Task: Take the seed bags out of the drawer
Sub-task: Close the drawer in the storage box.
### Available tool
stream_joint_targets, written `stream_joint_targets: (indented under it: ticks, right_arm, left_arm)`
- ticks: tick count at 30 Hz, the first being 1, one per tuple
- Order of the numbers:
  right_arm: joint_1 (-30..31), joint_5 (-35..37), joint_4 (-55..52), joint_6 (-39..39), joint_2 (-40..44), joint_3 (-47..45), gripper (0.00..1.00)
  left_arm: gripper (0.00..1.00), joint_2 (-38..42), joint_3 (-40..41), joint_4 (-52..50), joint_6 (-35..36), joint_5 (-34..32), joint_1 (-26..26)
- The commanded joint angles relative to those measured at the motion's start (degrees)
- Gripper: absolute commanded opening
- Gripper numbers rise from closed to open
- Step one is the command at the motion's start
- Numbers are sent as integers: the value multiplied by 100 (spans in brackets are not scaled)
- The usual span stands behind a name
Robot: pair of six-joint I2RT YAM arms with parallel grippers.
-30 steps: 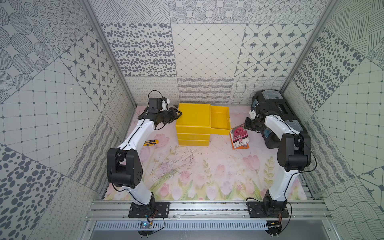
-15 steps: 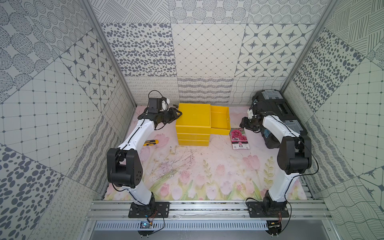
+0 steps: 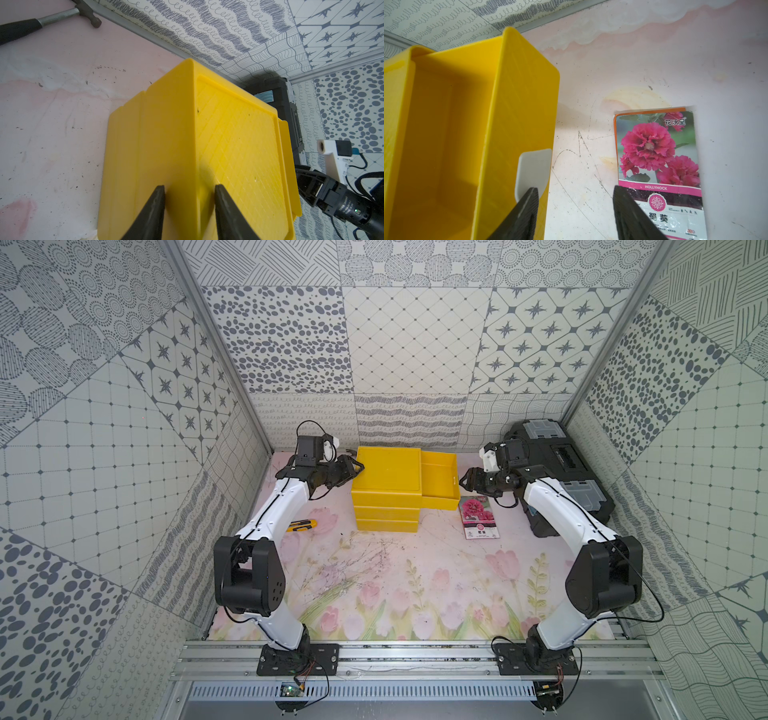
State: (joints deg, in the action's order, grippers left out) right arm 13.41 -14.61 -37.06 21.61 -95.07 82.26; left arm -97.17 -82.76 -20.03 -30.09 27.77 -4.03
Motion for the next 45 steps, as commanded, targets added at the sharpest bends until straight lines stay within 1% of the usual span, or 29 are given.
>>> stream_joint_targets:
  ticks: [1, 8, 16, 26, 30, 35, 39, 45]
  right_arm:
    - [284, -108, 184, 125, 208, -53, 62]
    - [764, -131, 319, 306, 53, 77, 62]
    - [1143, -283, 571, 581, -290, 319, 63]
    - [1501, -442, 790, 824, -657, 567, 62]
    - [1615, -473, 910, 931, -739, 590, 62]
    - [1664, -327, 921, 968, -743, 508, 62]
    - [1609, -89, 919, 946, -560, 244, 62]
    - [1432, 55, 921, 973, -148, -227, 58]
  left_arm:
    - [42, -57, 61, -1124, 99, -152, 1]
    - [45, 173, 65, -1225, 268, -445, 0]
    - [49, 386, -21, -1503, 551, -876, 2]
    - [49, 382, -67, -1548, 618, -854, 4]
    - [47, 362, -81, -1566, 638, -856, 7]
    - [42, 290, -109, -1609, 654, -854, 0]
    - [35, 251, -126, -1634, 662, -836, 2]
    - [32, 227, -127, -1636, 667, -876, 4]
